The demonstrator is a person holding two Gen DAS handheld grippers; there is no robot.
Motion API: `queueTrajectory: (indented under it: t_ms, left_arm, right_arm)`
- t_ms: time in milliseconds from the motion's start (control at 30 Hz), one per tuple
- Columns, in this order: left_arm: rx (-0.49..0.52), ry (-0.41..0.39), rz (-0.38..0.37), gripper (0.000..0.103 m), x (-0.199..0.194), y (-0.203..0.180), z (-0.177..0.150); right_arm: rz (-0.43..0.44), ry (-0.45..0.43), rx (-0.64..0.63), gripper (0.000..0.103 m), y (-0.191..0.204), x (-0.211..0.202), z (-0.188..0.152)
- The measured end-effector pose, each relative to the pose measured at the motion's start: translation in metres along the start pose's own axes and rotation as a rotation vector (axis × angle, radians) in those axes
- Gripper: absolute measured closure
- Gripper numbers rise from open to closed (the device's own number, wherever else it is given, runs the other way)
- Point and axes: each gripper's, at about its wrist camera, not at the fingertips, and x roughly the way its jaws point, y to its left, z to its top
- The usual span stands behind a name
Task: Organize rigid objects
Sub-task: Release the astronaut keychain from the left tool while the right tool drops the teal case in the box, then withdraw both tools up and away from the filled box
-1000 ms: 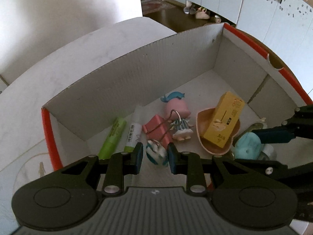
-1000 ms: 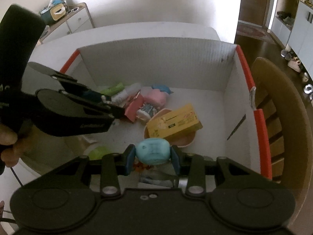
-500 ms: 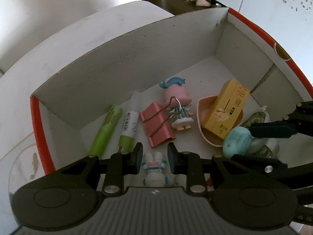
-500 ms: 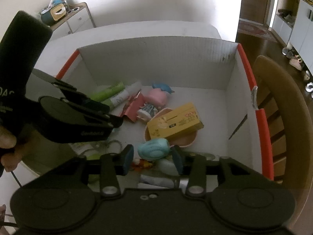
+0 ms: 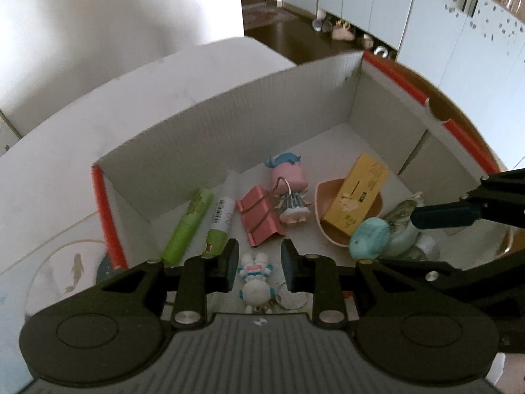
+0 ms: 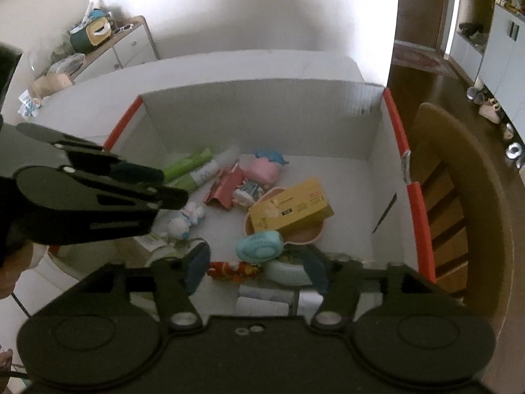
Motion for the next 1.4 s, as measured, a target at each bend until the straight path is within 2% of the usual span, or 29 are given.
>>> queueTrajectory:
  t_ms: [100, 200, 500, 667, 1000, 1033, 1067, 1100, 1133, 1300, 1400]
  left_arm:
    - [-0.019, -0.027, -0.008, 0.074, -0.01, 0.005, -0.005]
    - [-0.042, -0.045, -0.025, 0.074, -0.021, 0.012, -0.011]
    - [-0.087, -0.125, -0.078, 0.073, -0.06, 0.034, -0.034]
    - [-0.068, -0.154, -0.091, 0.073, -0.077, 0.039, -0.044]
    - [-0.047, -0.213, -0.131, 0.071, -0.108, 0.051, -0.069]
    - [-0.047, -0.218, -0.134, 0.062, -0.111, 0.051, -0.072]
    - [-0.047, -0.229, -0.137, 0.043, -0.114, 0.053, -0.074]
    - [-0.05, -0.245, -0.141, 0.035, -0.118, 0.055, -0.077]
    - [-0.054, -0.266, -0.147, 0.031, -0.122, 0.057, -0.081]
    - [-0.057, -0.29, -0.166, 0.031, -0.136, 0.062, -0.09]
    - [-0.054, -0.307, -0.173, 0.022, -0.144, 0.065, -0.096]
  right_arm:
    - [-0.002, -0.016, 0.008, 0.038, 0.004, -0.006, 0.0]
    - [-0.007, -0.036, 0.025, 0.029, 0.008, -0.013, -0.001]
    - [-0.025, -0.106, 0.045, 0.026, 0.034, -0.038, -0.008]
    - [-0.031, -0.157, 0.069, 0.02, 0.049, -0.054, -0.013]
    - [-0.044, -0.254, 0.096, 0.016, 0.082, -0.081, -0.028]
    - [-0.046, -0.264, 0.096, 0.016, 0.086, -0.083, -0.029]
    - [-0.05, -0.274, 0.097, 0.015, 0.089, -0.086, -0.031]
    - [-0.05, -0.282, 0.099, 0.015, 0.093, -0.087, -0.032]
    - [-0.05, -0.291, 0.105, 0.014, 0.096, -0.09, -0.034]
    - [-0.064, -0.341, 0.119, 0.007, 0.109, -0.105, -0.042]
    - [-0.076, -0.373, 0.122, 0.0, 0.117, -0.115, -0.048]
